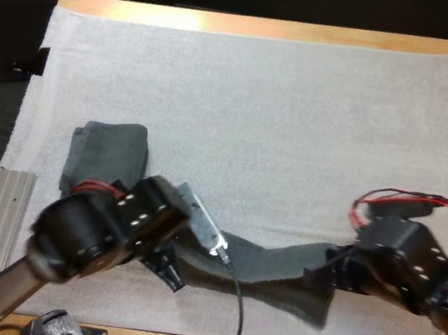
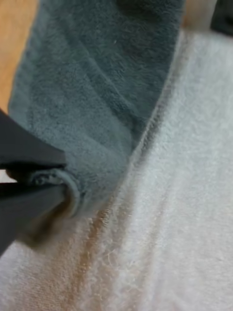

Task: Pick towel from pile, fold and stack

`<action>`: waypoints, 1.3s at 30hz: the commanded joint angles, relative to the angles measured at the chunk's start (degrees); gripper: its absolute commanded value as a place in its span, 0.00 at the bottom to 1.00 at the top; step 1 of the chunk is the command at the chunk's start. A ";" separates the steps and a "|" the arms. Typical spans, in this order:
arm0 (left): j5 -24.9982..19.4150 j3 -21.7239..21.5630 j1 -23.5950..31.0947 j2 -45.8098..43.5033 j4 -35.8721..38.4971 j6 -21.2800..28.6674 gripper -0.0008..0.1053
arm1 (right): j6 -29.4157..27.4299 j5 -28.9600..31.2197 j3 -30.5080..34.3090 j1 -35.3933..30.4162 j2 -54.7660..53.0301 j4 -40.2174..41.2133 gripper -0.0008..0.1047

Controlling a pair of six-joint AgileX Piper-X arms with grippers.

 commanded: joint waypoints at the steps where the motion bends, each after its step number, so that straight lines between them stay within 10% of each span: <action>1: -1.55 -0.27 0.19 1.20 -0.76 0.39 0.01 | -0.78 1.34 0.80 -0.05 1.11 -1.45 0.01; 9: -1.28 -0.27 6.30 8.08 -6.90 5.18 0.01 | -4.11 1.63 2.78 -7.29 8.09 -8.46 0.01; 25: 19.30 -0.27 23.21 24.06 -18.84 8.86 0.01 | -6.60 -10.47 2.78 -23.78 22.35 -19.66 0.01; 39: 23.86 -0.27 29.56 35.05 -26.79 7.24 0.01 | -1.75 -14.11 2.78 -32.01 33.67 -24.52 0.01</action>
